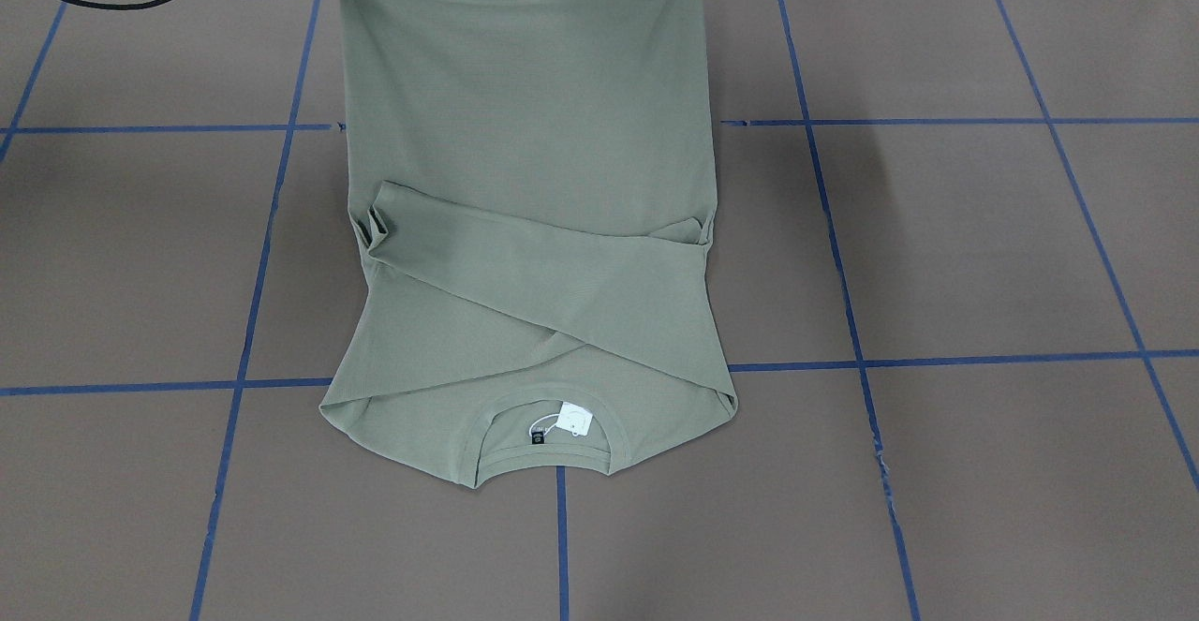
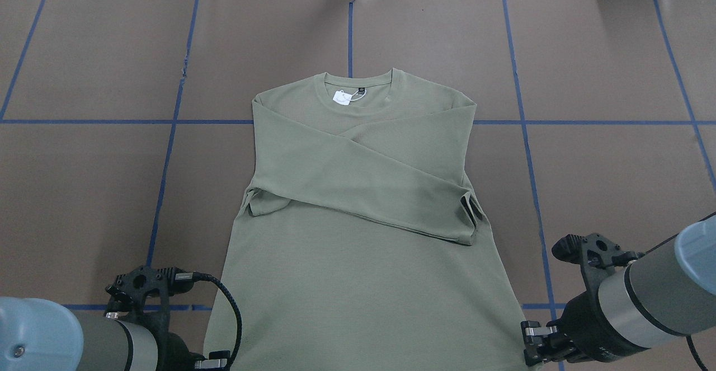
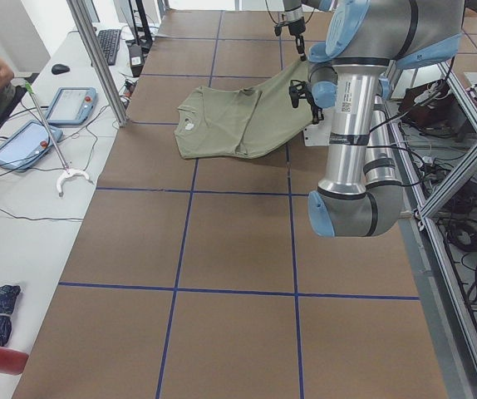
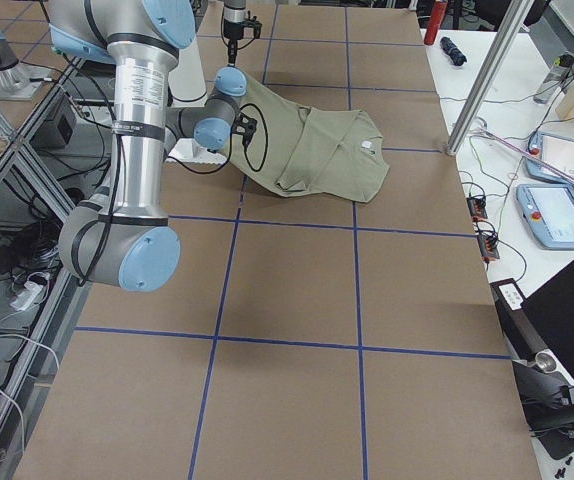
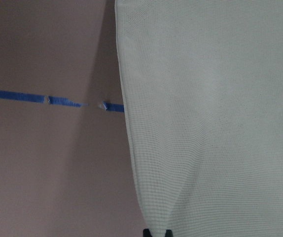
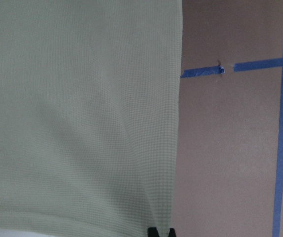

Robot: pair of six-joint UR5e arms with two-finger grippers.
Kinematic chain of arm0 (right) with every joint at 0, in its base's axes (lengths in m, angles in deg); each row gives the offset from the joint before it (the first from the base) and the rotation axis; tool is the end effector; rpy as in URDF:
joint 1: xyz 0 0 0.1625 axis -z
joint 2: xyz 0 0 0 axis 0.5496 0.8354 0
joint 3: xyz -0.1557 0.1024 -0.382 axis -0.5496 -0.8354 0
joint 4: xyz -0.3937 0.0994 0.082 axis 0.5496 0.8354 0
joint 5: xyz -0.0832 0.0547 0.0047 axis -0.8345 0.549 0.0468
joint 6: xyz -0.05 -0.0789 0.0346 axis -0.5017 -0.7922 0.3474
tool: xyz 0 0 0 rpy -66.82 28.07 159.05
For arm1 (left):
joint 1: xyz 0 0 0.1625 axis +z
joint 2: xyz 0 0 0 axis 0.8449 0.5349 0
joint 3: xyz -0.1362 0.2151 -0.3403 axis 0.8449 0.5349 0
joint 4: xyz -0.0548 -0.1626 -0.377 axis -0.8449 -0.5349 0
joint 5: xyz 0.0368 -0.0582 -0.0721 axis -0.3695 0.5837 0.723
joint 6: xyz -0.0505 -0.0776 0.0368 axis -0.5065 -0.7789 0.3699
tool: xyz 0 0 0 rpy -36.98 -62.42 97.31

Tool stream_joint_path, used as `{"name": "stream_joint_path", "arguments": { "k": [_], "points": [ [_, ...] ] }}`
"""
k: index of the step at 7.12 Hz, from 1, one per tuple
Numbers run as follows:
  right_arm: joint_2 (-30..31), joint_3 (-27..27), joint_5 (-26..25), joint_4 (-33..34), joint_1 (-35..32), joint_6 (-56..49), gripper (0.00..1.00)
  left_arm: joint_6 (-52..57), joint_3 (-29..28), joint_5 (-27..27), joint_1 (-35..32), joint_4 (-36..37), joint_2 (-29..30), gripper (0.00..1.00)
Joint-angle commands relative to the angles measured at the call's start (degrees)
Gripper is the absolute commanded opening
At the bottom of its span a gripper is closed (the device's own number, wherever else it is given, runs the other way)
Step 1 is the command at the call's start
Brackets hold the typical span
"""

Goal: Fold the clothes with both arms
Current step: 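Lift the hem with both grippers and carry it toward the collar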

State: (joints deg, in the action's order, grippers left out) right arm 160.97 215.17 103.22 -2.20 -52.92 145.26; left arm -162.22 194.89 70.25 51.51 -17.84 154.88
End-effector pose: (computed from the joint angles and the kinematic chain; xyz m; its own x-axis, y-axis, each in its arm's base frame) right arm -0.3178 -0.1962 0.2900 0.5529 0.1695 0.8158 0.1579 0.9400 -0.3024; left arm 0.3824 -0.1535 0.2035 0.5889 -0.1265 -0.7982 -0.0333 0.9830 -0.1804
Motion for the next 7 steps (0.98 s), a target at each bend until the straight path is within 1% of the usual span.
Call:
{"name": "stream_joint_path", "arguments": {
  "k": [1, 2, 3, 4, 5, 6, 7],
  "points": [
    [-4.9, -2.5, -3.7, -0.2, -6.3, -1.7, 0.00, 0.3, -0.7, 0.0, -2.4, 0.4, 0.9, 0.00],
    [-6.6, -3.1, -6.6, -0.3, -9.0, -4.1, 0.00, 0.7, -3.2, 0.4, -8.9, 0.4, 4.2, 0.00],
    [-10.2, -5.8, -7.9, -0.3, -11.9, -6.4, 0.00, 3.5, -7.1, 0.6, -15.7, 0.6, 7.7, 0.00],
    [-13.7, -9.2, -8.0, -0.3, -15.3, -6.4, 0.00, 6.7, -11.4, 3.3, -22.3, 0.2, 10.3, 0.00],
    [-15.1, -11.2, -8.1, -0.4, -18.1, -8.8, 0.00, 9.4, -15.9, 3.9, -26.9, 0.2, 13.1, 0.00],
    [-15.8, -13.3, -9.2, -0.6, -20.5, -12.4, 0.00, 10.5, -19.2, 3.8, -28.9, -1.2, 14.1, 0.00],
    [-21.9, -18.6, -9.5, -0.5, -23.1, -14.0, 0.00, 10.1, -22.4, 3.8, -30.7, -6.5, 14.3, 0.00]
  ]
}}
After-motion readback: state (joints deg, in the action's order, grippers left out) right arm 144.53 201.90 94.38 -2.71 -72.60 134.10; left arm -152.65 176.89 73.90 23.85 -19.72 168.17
